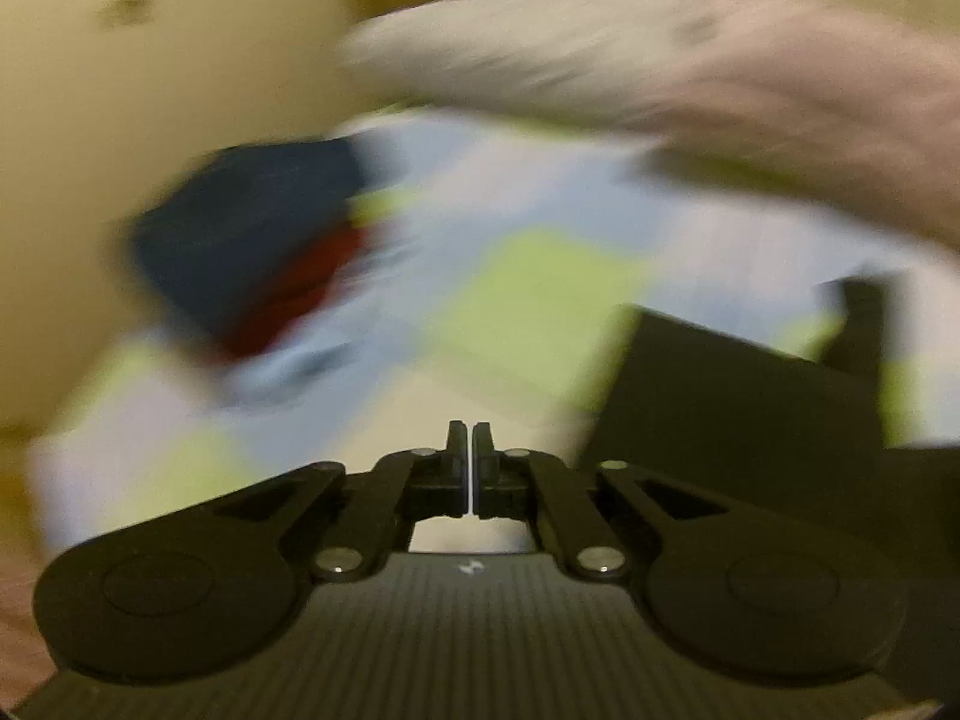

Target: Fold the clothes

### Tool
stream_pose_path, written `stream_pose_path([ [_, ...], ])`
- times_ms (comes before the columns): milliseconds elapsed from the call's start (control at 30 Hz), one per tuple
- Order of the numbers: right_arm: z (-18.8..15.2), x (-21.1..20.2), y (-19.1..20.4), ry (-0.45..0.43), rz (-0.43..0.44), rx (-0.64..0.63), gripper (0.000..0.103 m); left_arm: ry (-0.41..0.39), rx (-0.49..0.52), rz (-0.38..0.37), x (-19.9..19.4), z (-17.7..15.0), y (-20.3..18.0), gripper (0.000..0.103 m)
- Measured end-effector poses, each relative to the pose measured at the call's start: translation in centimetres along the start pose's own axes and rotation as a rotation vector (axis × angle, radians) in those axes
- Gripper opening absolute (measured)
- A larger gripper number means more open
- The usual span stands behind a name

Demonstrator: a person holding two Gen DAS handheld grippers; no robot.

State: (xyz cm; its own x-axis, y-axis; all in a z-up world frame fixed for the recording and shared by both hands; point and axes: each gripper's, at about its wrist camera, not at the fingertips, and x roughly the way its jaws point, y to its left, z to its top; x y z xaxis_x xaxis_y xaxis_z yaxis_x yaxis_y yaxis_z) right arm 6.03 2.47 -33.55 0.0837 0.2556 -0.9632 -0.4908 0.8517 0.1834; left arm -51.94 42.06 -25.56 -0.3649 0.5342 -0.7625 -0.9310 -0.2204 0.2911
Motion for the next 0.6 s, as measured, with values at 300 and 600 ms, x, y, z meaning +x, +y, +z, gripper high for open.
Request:
stream_pose_path([
  [300,0.7,1.3,-4.0,-0.032,0.191,0.353,0.072,0.193,-0.185,-0.284,0.0,-4.2,-1.4,0.030],
  [600,2.5,2.2,-5.7,-0.033,0.306,0.487,0.072,0.237,-0.305,-0.412,3.9,0.4,-8.9,0.040],
])
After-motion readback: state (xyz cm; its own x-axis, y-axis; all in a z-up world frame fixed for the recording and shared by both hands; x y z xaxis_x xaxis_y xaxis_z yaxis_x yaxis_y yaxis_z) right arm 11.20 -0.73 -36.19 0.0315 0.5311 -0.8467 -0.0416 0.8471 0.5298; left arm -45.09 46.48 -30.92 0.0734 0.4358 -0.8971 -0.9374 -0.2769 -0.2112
